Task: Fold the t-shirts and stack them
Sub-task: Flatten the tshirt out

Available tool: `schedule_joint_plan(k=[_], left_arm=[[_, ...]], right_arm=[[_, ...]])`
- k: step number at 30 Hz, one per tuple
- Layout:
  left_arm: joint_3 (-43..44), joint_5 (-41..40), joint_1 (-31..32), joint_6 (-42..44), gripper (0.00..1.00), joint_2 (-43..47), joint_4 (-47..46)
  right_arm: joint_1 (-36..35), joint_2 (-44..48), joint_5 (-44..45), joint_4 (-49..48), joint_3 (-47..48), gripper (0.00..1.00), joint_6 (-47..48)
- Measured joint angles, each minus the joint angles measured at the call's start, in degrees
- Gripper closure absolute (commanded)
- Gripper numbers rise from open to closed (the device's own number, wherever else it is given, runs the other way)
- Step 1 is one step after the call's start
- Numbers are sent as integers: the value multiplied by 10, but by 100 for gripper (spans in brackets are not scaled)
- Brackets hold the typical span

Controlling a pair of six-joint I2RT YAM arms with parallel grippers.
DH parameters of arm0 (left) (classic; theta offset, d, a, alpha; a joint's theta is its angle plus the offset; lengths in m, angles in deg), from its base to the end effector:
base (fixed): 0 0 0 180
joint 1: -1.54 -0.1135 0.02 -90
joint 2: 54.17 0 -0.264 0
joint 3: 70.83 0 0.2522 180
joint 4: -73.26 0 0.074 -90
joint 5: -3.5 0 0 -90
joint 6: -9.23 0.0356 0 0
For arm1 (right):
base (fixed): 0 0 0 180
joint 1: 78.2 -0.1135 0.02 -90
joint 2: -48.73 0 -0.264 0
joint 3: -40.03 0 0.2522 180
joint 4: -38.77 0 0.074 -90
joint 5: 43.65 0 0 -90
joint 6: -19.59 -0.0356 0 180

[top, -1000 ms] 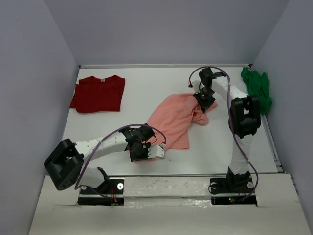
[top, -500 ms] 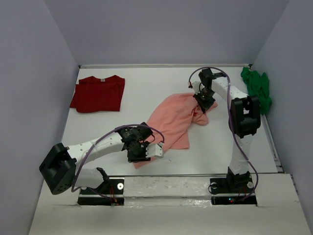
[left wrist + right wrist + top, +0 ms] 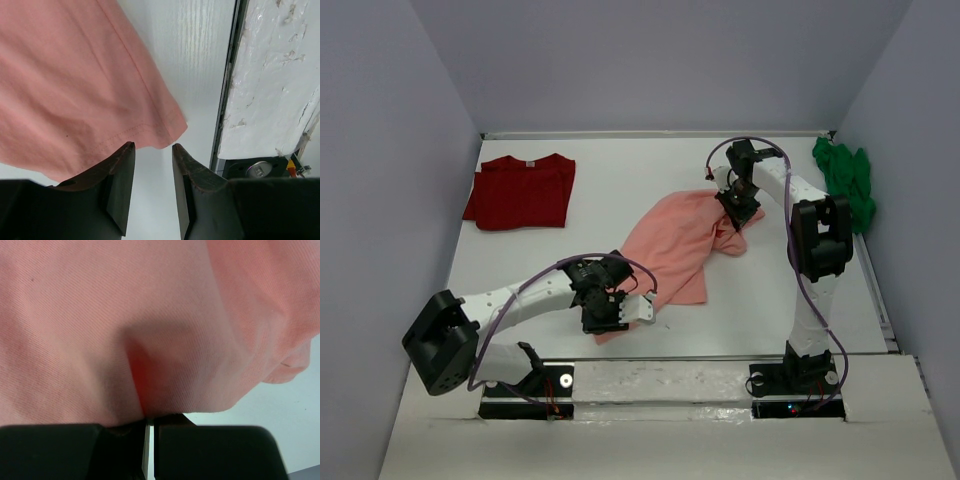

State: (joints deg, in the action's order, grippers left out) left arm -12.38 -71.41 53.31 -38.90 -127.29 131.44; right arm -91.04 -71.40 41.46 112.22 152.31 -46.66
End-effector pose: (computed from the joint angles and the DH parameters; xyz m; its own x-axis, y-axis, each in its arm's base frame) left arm 0.1284 -0.1780 0.1987 0.0976 0.9175 -0.3856 0.9948 -0.1010 0.0116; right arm 0.4078 0.0961 0.1992 -0.7879 -0.5912 -0.1724 -0.6023 0.7981 0.0162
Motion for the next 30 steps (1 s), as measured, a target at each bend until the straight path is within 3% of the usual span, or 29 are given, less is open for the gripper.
schedule_joint_plan(k=[30], left_arm=[[-3,-14,32,-14,56,-71,-23]], right_arm=[[0,0,5,-3,-9,100,5]])
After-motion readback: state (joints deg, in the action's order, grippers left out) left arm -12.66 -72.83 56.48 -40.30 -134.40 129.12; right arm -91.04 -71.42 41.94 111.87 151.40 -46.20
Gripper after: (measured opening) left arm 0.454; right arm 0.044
